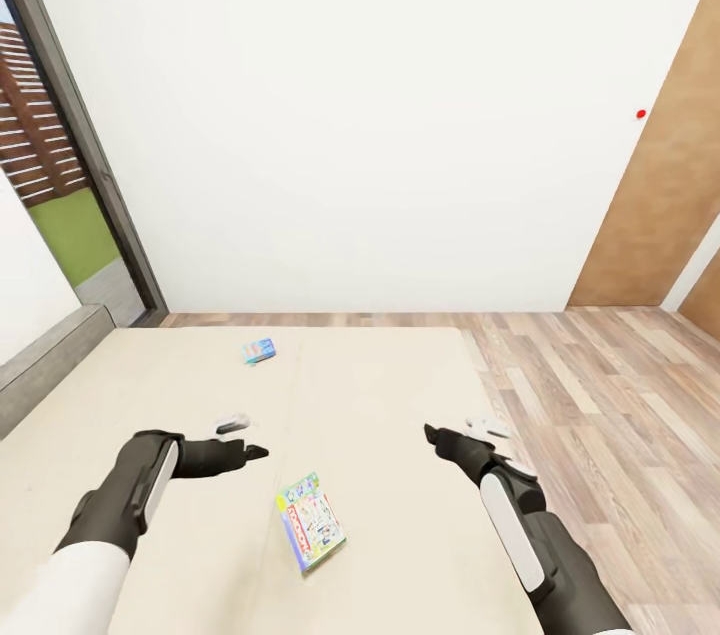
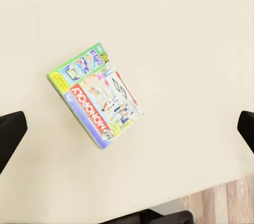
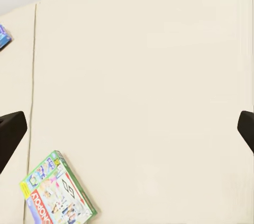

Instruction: Put all the toys in the child's room - the three board games (two on the bed and one on the table), the two jigsaw puzzles on the table, and the tennis ball on the table - inside the toy box on the table in the child's room.

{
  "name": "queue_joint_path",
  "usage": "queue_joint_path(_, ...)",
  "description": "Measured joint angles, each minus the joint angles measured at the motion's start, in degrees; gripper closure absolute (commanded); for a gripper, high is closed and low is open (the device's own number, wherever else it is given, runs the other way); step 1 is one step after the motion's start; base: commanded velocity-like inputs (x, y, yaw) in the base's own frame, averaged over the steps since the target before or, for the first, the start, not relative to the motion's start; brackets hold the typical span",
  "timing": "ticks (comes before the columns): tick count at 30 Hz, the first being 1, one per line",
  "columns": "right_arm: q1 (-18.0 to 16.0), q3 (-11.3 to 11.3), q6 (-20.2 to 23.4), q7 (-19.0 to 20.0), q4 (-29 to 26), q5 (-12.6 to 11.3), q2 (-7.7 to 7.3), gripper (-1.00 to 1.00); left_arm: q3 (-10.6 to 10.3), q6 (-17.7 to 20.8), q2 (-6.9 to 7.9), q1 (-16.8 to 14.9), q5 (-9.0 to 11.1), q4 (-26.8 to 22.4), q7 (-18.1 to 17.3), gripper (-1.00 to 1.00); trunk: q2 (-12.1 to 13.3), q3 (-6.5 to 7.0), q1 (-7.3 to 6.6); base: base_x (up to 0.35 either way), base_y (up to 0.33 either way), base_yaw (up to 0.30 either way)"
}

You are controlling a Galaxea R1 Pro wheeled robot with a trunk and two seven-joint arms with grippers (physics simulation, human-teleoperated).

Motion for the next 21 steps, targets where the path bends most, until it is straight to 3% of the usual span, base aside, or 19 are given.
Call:
queue_joint_path(4, 0.03, 0.02, 1.22, -0.57, -2.05, -0.04, -0.33, -1.0, -0.18, -2.93, -4.08, -0.33, 0.16, 3.56, 7.33, -1.0, 0.0, 0.0, 0.0, 0.0, 0.0, 0.0)
queue_joint_path(7, 0.06, 0.09, 3.87, -0.67, -5.86, -0.11, -0.44, -1.0, -0.11, -4.32, -5.65, -2.42, 0.29, 6.3, 11.19, -1.0, -0.01, 0.01, 0.0, 0.0, 0.0, 0.0)
queue_joint_path(12, 0.03, 0.07, 9.55, -0.72, -14.2, -0.16, -0.4, -1.0, 0.05, -6.15, -6.62, -8.13, 0.32, 10.46, 14.08, -1.0, -0.01, 0.01, 0.0, 0.0, 0.0, 0.0)
queue_joint_path(18, 0.08, 0.07, 12.5, -0.51, -17.94, -0.48, -0.24, -1.0, -0.04, -15.62, -6.78, -10.11, 0.18, 17.89, 15.0, -1.0, 0.0, 0.0, 0.0, 0.0, 0.0, 0.0)
queue_joint_path(21, 0.08, 0.07, 12.71, -0.07, -18.35, -0.72, -0.21, -1.0, -0.03, -17.65, -6.62, -10.39, 0.14, 19.59, 15.12, -1.0, 0.0, 0.0, 0.0, 0.0, 0.0, 0.0)
